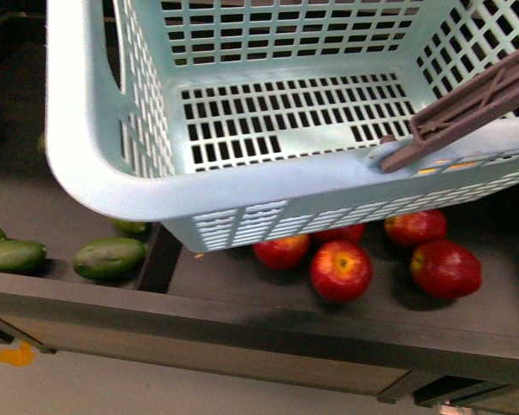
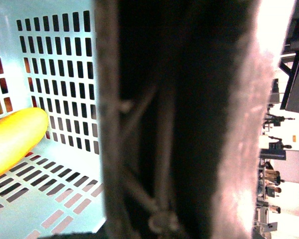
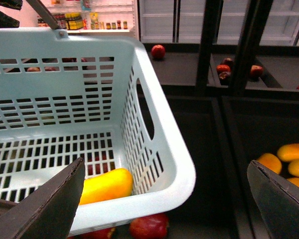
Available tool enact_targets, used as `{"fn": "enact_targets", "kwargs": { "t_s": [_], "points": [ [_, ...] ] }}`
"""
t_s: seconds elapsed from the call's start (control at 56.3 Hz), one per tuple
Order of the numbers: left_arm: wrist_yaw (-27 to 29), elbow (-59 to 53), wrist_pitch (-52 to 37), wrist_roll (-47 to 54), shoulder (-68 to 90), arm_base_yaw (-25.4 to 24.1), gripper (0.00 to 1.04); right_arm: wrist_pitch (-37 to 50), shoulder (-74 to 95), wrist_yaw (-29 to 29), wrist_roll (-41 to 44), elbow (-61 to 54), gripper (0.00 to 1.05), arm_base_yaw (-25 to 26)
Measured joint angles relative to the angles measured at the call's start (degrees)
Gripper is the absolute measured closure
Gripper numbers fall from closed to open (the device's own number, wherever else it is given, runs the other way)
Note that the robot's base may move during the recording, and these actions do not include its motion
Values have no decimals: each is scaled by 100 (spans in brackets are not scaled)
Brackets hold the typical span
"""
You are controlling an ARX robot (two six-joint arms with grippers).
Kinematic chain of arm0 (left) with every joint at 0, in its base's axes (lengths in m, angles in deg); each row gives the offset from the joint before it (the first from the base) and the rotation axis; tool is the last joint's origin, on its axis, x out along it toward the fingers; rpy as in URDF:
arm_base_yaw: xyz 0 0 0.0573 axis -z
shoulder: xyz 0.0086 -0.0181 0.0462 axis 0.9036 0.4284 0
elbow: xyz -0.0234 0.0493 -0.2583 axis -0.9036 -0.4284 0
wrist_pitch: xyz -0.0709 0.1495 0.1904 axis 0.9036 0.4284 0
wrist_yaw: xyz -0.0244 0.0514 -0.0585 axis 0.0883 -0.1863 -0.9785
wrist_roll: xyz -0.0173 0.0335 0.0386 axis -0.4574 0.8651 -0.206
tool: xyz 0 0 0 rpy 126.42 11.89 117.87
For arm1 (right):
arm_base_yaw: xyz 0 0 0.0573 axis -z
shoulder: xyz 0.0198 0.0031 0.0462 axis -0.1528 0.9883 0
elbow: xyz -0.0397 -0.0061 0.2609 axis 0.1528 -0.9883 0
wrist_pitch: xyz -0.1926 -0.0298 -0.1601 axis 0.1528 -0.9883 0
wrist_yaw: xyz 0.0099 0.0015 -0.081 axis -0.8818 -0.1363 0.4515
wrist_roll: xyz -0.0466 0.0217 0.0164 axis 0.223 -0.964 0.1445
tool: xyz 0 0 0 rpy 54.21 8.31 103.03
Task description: Pick mango and avocado into basket
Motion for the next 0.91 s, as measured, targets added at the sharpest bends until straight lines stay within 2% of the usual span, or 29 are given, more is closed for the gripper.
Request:
{"fn": "enact_targets", "kwargs": {
  "t_s": [0.905],
  "points": [
    [26, -13, -2, 31, 0, -42, 92, -7, 4, -2, 0, -17, 9, -2]
  ]
}}
